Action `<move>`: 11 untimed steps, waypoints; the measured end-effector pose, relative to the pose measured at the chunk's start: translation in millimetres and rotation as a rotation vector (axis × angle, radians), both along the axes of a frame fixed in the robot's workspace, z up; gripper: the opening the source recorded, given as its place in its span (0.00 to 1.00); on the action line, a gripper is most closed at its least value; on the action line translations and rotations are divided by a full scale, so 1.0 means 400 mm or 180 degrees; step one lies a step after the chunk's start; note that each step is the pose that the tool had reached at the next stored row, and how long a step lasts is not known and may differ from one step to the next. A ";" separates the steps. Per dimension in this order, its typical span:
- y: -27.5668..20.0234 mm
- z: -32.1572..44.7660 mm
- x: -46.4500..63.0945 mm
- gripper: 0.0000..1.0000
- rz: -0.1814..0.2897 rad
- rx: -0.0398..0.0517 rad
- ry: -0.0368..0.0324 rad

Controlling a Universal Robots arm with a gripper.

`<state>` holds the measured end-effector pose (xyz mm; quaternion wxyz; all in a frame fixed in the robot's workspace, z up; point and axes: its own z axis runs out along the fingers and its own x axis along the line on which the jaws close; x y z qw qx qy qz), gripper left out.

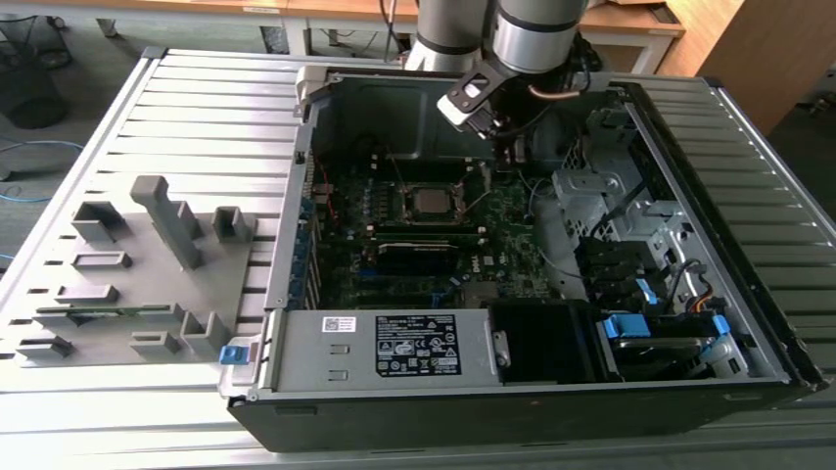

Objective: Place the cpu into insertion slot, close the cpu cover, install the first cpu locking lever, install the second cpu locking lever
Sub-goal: 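Close the cpu cover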

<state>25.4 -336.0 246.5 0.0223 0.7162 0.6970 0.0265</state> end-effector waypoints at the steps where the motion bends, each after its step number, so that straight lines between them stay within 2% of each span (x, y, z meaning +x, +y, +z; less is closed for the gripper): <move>1: 0.000 0.000 -0.007 0.11 0.0000 0.0000 -0.0005; 11: 0.000 -0.003 -0.082 0.11 0.0000 0.0001 -0.0056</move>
